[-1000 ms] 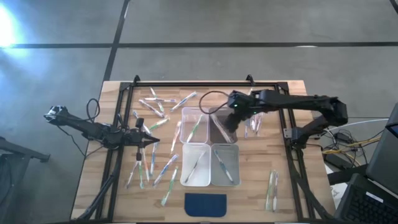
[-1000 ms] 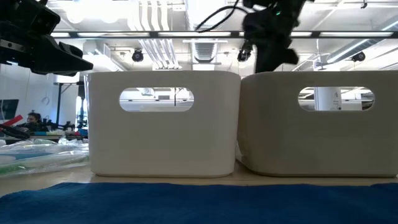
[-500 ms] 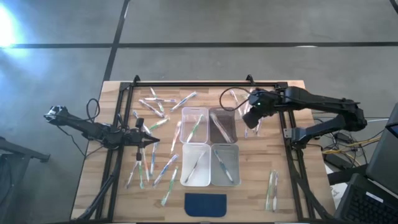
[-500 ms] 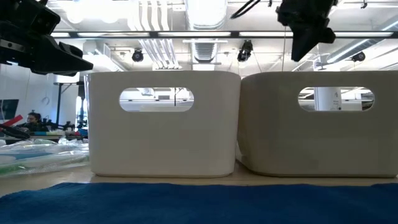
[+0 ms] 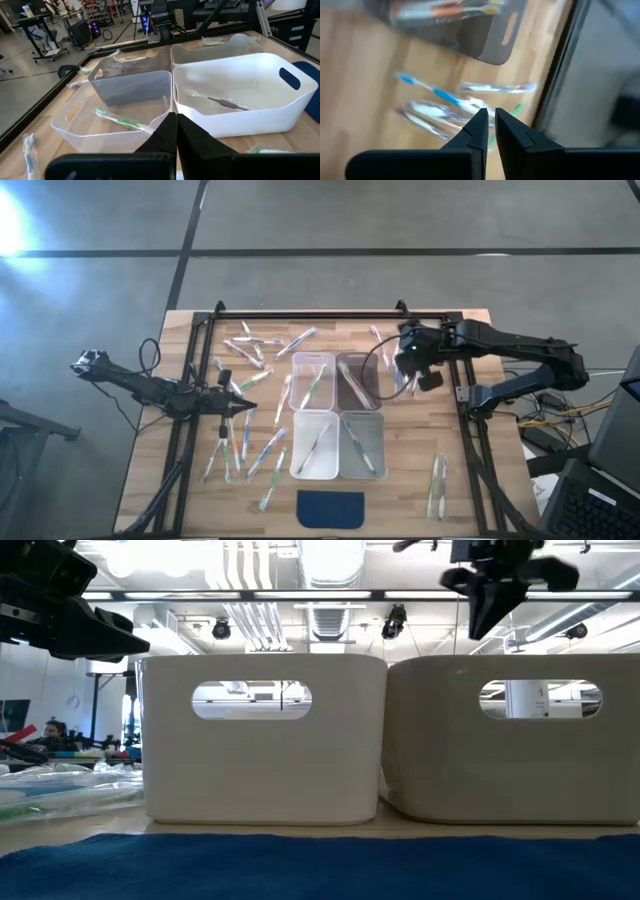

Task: Pick & Place Toothbrushes
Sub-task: Put the blue toothbrush into the gray bin

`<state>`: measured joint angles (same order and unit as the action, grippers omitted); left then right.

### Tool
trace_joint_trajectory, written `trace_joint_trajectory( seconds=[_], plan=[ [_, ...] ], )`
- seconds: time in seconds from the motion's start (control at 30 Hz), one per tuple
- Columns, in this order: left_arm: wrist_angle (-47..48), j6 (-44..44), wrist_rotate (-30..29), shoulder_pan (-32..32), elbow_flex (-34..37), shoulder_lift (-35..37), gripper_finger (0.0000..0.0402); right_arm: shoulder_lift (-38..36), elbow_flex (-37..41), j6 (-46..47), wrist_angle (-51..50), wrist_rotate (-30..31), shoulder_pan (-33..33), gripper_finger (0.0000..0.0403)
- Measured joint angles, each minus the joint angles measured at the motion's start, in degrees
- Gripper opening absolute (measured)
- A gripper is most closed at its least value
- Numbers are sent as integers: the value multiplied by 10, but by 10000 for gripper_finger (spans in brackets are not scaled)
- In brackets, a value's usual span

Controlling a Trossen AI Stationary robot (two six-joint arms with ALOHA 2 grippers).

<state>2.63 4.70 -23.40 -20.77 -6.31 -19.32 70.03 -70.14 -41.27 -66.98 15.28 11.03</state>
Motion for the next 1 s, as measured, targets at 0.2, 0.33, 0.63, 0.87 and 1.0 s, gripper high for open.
trace_joint_trajectory(
  seconds=[0.2,0.33,0.63,0.87,1.0],
  plan=[
    [0,0,0,0,0,0,5,61,0,-252,12,66,0,9],
    [0,0,0,0,0,0,5,102,1,-336,-6,92,8,8],
    [0,0,0,0,0,0,5,154,1,-364,-6,86,55,8],
    [0,0,0,0,0,0,5,149,24,-406,7,12,114,8],
    [0,0,0,0,0,0,5,146,59,-457,34,6,126,8]
  ],
)
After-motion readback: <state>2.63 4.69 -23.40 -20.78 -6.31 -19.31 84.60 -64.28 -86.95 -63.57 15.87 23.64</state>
